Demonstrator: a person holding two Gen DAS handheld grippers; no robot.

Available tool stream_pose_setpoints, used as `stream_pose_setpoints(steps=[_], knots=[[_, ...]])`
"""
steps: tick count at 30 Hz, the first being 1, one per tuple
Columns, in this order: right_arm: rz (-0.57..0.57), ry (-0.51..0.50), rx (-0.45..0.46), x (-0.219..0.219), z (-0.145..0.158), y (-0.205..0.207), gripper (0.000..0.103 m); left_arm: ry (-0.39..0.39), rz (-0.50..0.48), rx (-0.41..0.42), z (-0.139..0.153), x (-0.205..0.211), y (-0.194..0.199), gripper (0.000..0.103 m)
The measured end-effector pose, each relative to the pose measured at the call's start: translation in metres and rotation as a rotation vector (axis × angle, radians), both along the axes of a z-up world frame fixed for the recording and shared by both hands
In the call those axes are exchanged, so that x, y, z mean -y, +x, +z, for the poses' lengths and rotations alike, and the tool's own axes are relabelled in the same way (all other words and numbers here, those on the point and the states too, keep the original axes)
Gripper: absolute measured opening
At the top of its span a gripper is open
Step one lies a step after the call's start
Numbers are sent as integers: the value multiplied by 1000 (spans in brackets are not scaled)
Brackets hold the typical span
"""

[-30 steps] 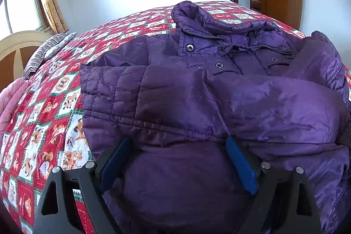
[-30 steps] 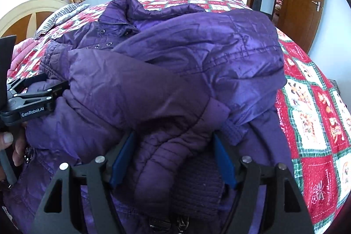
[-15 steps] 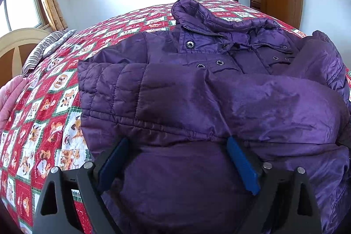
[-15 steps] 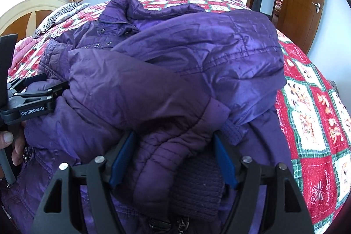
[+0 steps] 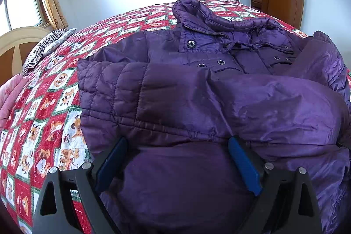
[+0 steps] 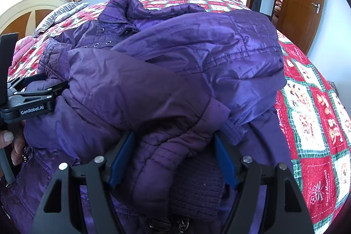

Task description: Fold large clothes

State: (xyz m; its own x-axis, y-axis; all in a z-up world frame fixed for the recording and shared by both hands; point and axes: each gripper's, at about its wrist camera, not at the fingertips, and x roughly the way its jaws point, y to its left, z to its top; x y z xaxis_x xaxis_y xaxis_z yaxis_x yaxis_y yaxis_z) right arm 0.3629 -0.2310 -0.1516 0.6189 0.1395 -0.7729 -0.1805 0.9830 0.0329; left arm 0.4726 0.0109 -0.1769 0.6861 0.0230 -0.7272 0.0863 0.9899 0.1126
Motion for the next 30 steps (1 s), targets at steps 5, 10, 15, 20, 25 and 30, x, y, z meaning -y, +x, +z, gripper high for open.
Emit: stream_pose_setpoints(steps=[5, 10, 15, 20, 25, 30], knots=[[0, -3, 1, 0, 0, 0, 76, 0, 0, 0, 0, 0, 0, 94], [-2, -12, 0, -1, -1, 1, 76, 4, 1, 0, 0, 0, 0, 95], [-3, -3, 0, 0, -1, 1, 76, 9, 5, 3, 0, 0, -1, 95], [6, 31, 6, 5, 5, -2, 77, -35, 25, 6, 15, -9, -7, 95], [-21, 124, 19, 40, 28, -33, 82, -106, -24, 31, 50, -28, -60, 95], [-74, 92, -4, 78, 27, -79, 84, -27, -82, 21, 39, -60, -137, 95]])
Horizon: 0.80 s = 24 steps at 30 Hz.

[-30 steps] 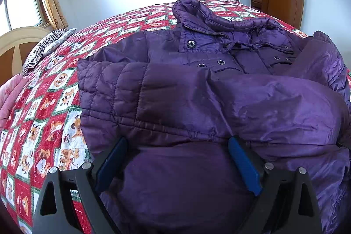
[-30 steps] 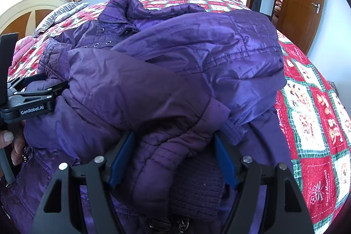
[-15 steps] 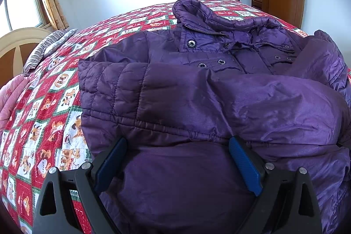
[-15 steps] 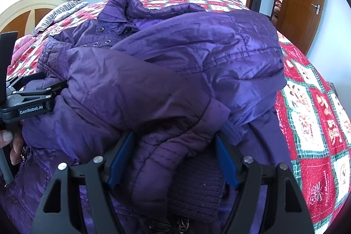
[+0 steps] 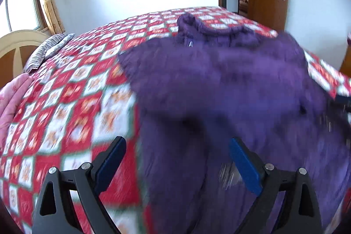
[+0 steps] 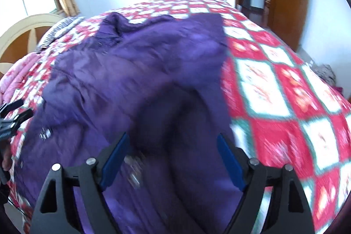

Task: Fold large clothes
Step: 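Grasp the jacket hem with the left gripper while the right gripper grasps the hem too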

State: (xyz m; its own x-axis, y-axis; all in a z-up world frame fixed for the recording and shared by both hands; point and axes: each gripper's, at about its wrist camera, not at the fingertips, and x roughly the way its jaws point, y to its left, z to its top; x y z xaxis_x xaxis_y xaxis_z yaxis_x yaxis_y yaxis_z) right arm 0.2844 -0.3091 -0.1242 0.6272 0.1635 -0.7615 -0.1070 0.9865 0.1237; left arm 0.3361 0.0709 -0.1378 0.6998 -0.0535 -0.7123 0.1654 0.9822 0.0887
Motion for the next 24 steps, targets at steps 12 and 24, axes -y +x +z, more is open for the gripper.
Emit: stream_pose_setpoints(steps=[12, 24], knots=[[-43, 77, -90, 40, -20, -85, 84, -171, -9, -53, -31, -37, -86, 95], [14, 150, -78, 35, -29, -109, 41, -221, -110, -60, -47, -14, -93, 41]])
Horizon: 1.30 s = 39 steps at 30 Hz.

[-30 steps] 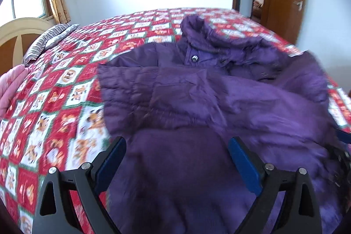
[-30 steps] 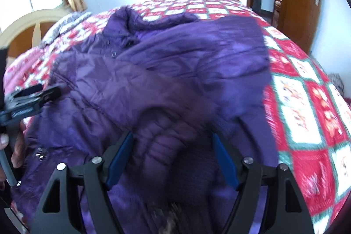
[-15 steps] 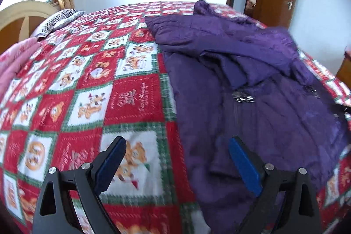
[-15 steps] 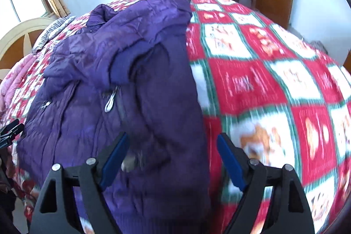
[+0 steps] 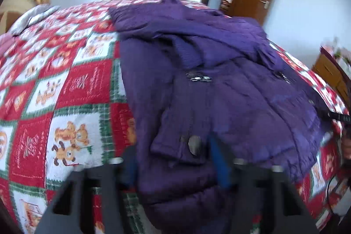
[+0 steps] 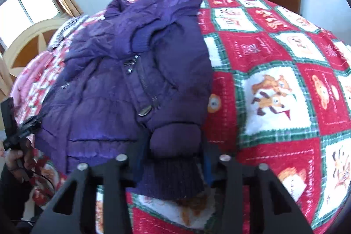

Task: Fold large clothes
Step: 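Grasp the jacket hem with the left gripper while the right gripper grasps the hem too, then lift the hem with both grippers and fold it toward the collar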

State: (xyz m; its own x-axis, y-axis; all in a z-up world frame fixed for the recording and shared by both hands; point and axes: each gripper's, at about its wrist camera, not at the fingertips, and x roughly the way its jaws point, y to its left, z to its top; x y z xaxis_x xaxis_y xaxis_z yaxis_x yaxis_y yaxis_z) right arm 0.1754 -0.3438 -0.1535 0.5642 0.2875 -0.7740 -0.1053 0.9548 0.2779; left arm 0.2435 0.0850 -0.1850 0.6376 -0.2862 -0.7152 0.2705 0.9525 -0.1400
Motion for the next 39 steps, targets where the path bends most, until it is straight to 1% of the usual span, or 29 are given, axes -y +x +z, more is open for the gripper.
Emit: stream_pose_setpoints(steps=[1, 2, 3, 5, 7, 8, 11, 15, 19, 20, 22, 23, 25, 27, 28, 30, 31, 32, 34, 35, 36, 37, 38, 39], knots=[[6, -5, 9, -1, 2, -3, 39, 18, -11, 16, 4, 2, -4, 35], [10, 0, 20, -2, 5, -5, 38, 11, -17, 31, 8, 1, -8, 26], [11, 8, 30, -2, 8, -8, 38, -5, -19, 39, 13, -2, -11, 21], [16, 34, 50, 1, 16, -16, 37, -56, -40, 64, 28, -8, -23, 19], [32, 47, 64, 2, 26, -26, 37, -70, -71, 104, 42, -8, -39, 19], [43, 53, 71, 3, 31, -33, 37, -74, -95, 131, 52, -8, -53, 19], [70, 72, 86, 3, 45, -60, 36, -114, -144, 164, 71, -12, -88, 18], [72, 170, 119, 12, 68, -99, 36, -163, -180, 191, 94, -27, -132, 18], [81, 228, 185, 10, 102, -139, 34, -241, -193, 201, 120, -44, -167, 18], [86, 237, 205, 9, 111, -148, 34, -271, -196, 204, 129, -50, -175, 18], [101, 256, 257, 8, 131, -160, 32, -313, -203, 220, 143, -58, -185, 18], [103, 273, 275, 9, 139, -161, 32, -338, -201, 212, 149, -62, -183, 18], [99, 298, 300, 11, 151, -152, 31, -375, -202, 195, 158, -70, -166, 18], [92, 309, 314, 11, 162, -128, 30, -404, -206, 172, 162, -75, -136, 18], [88, 309, 318, 11, 165, -120, 29, -419, -216, 154, 163, -76, -116, 18], [73, 322, 309, 8, 171, -81, 28, -451, -212, 110, 161, -79, -76, 18], [61, 315, 312, 6, 174, -70, 28, -464, -214, 96, 161, -79, -57, 18], [43, 301, 312, 3, 176, -51, 27, -457, -212, 92, 160, -78, -33, 19], [10, 311, 296, 0, 175, -18, 27, -428, -187, 82, 153, -76, 5, 20], [-16, 287, 297, -2, 174, 0, 27, -407, -177, 75, 149, -74, 24, 23], [-40, 263, 300, -5, 174, 13, 27, -391, -177, 73, 145, -74, 36, 24], [-66, 266, 285, -4, 170, 31, 27, -391, -167, 61, 139, -75, 52, 24], [-83, 265, 277, -4, 166, 46, 27, -407, -148, 28, 132, -78, 71, 25], [-101, 261, 270, -4, 162, 58, 27, -420, -139, 7, 127, -82, 81, 26]])
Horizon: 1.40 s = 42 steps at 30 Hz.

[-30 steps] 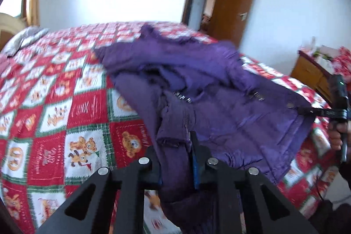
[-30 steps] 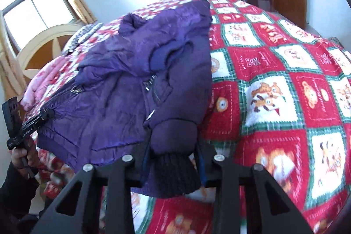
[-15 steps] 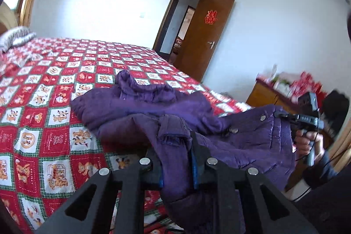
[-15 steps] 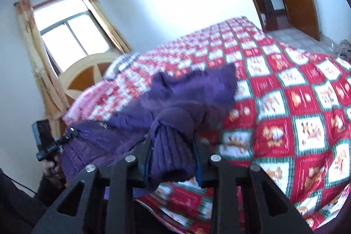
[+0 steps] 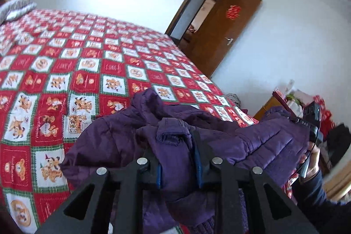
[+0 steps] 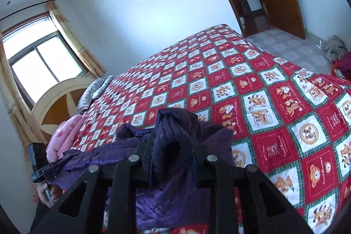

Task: Fold large clothes
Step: 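Lift the hem with both grippers and fold it toward the collar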

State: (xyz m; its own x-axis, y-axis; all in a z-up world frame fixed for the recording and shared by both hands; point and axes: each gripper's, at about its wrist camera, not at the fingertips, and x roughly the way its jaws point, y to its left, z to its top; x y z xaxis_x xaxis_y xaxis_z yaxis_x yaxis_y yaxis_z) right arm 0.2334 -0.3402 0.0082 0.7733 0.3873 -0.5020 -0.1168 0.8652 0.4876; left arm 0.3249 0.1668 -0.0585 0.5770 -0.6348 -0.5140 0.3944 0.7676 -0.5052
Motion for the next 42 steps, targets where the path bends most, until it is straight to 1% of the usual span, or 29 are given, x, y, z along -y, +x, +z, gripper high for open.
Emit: stream_pose_setpoints(steps=[2, 4, 5, 6, 7, 8, 9, 10, 11, 12, 13, 14, 17, 19, 21, 23, 25, 26, 27, 28, 29, 31, 32, 33, 35, 37, 39, 41, 42], knots=[[-21, 11, -30, -1, -11, 29, 27, -30, 16, -48, -8, -11, 21, 28], [-27, 21, -50, 0, -23, 52, 27, -68, 47, -71, -11, -26, 35, 35], [-23, 25, -64, 0, -29, 62, 27, -67, 101, -63, -9, -36, 40, 46], [-27, 34, -76, 1, -36, 73, 28, -47, 177, -40, -4, -47, 43, 53], [-36, 44, -96, 2, -43, 84, 29, -40, 265, -10, 2, -63, 44, 65], [-34, 35, -115, 0, -50, 94, 34, -68, 325, 16, 5, -78, 41, 70], [-41, 3, -127, -3, -55, 101, 38, -97, 349, 35, 7, -85, 37, 71], [-58, -23, -127, -5, -59, 107, 47, -101, 367, 48, 9, -88, 34, 71], [-72, -37, -114, -6, -61, 112, 65, -61, 392, 75, 11, -82, 27, 71], [-78, -32, -95, -6, -63, 115, 71, -15, 394, 106, 14, -72, 23, 71], [-82, -18, -73, -6, -64, 121, 74, 44, 381, 141, 15, -56, 20, 71], [-81, -12, -68, -8, -65, 125, 74, 134, 358, 182, 15, -31, 16, 72], [-81, -11, -63, -20, -66, 128, 76, 335, 282, 272, 6, 34, 11, 72], [-54, -40, -46, -34, -64, 121, 79, 438, 230, 299, -2, 66, 12, 73], [-8, -120, -35, -53, -63, 112, 82, 550, 228, 278, -12, 87, 26, 73], [32, -233, -51, -72, -68, 111, 82, 627, 229, 238, -26, 96, 47, 73], [56, -330, -77, -85, -77, 111, 82, 735, 300, 214, -46, 93, 67, 74], [75, -354, -99, -90, -85, 112, 82, 741, 282, 121, -62, 87, 81, 79], [94, -376, -134, -95, -94, 116, 82, 714, 255, 18, -77, 79, 90, 83], [107, -388, -159, -97, -104, 119, 82, 632, 249, -79, -95, 66, 95, 86], [122, -387, -168, -100, -111, 119, 82, 533, 279, -140, -109, 49, 93, 93], [146, -408, -156, -108, -117, 114, 78, 361, 326, -194, -120, 22, 77, 93], [156, -431, -146, -113, -120, 109, 75, 312, 351, -199, -122, 12, 65, 93], [169, -444, -139, -117, -122, 104, 73, 297, 375, -187, -122, 11, 54, 93], [192, -469, -126, -123, -127, 96, 70, 317, 415, -132, -120, 15, 29, 93], [192, -486, -115, -126, -131, 93, 69, 350, 430, -90, -113, 19, 22, 93], [189, -461, -121, -121, -132, 95, 67, 371, 456, -90, -106, 20, 24, 93], [179, -439, -107, -118, -131, 93, 57, 381, 484, -79, -95, 23, 26, 93], [178, -435, -96, -117, -130, 91, 55, 374, 484, -68, -88, 26, 26, 93]])
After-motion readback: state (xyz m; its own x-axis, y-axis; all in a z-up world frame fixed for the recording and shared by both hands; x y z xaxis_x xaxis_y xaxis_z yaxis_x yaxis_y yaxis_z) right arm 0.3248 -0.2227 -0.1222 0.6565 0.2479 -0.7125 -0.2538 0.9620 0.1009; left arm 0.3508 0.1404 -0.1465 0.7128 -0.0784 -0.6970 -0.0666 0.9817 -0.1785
